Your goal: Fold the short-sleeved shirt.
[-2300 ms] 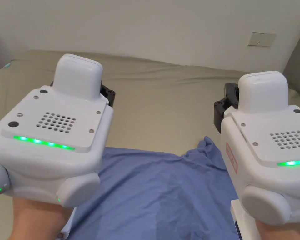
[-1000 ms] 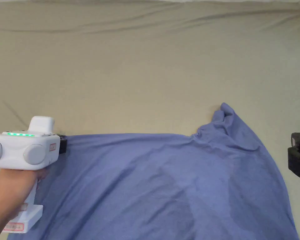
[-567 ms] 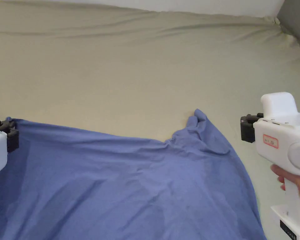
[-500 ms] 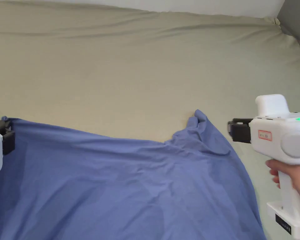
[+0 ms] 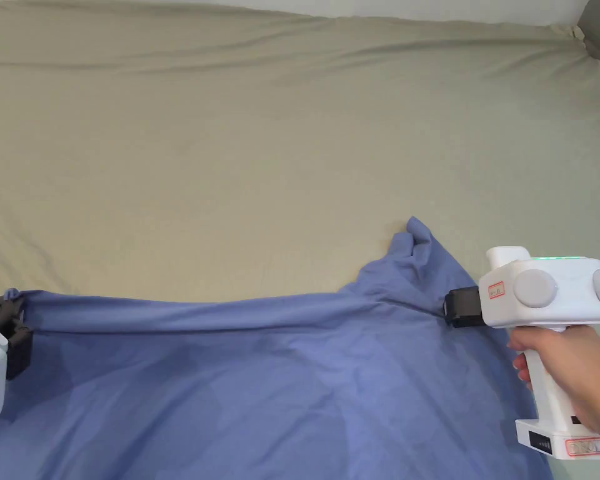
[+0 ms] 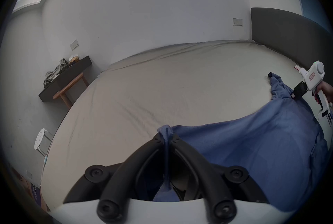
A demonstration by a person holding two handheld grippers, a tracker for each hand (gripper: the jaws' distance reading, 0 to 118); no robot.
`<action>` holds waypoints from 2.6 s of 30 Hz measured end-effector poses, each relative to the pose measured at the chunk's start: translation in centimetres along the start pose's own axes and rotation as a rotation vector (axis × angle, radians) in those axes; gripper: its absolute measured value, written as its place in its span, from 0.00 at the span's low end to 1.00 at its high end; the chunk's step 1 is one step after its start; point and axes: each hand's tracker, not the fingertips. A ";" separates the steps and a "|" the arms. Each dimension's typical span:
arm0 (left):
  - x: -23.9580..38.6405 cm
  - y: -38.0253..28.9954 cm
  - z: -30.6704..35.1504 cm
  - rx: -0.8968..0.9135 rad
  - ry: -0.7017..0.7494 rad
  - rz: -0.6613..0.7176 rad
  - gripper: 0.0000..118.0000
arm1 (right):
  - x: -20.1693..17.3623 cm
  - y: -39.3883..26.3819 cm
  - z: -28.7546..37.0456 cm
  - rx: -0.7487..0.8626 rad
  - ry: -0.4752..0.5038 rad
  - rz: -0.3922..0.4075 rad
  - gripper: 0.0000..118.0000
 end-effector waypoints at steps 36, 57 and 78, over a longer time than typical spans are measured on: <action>-9.1 14.7 35.1 0.702 0.241 0.111 0.02 | -2.3 -10.0 53.8 1.202 -0.093 0.107 0.00; -10.8 27.9 34.5 0.744 0.249 0.091 0.02 | -2.4 -0.6 58.9 1.312 -0.218 0.150 0.00; -11.9 37.9 21.0 0.633 0.303 0.021 0.02 | -3.9 17.5 52.4 1.270 -0.378 0.211 0.00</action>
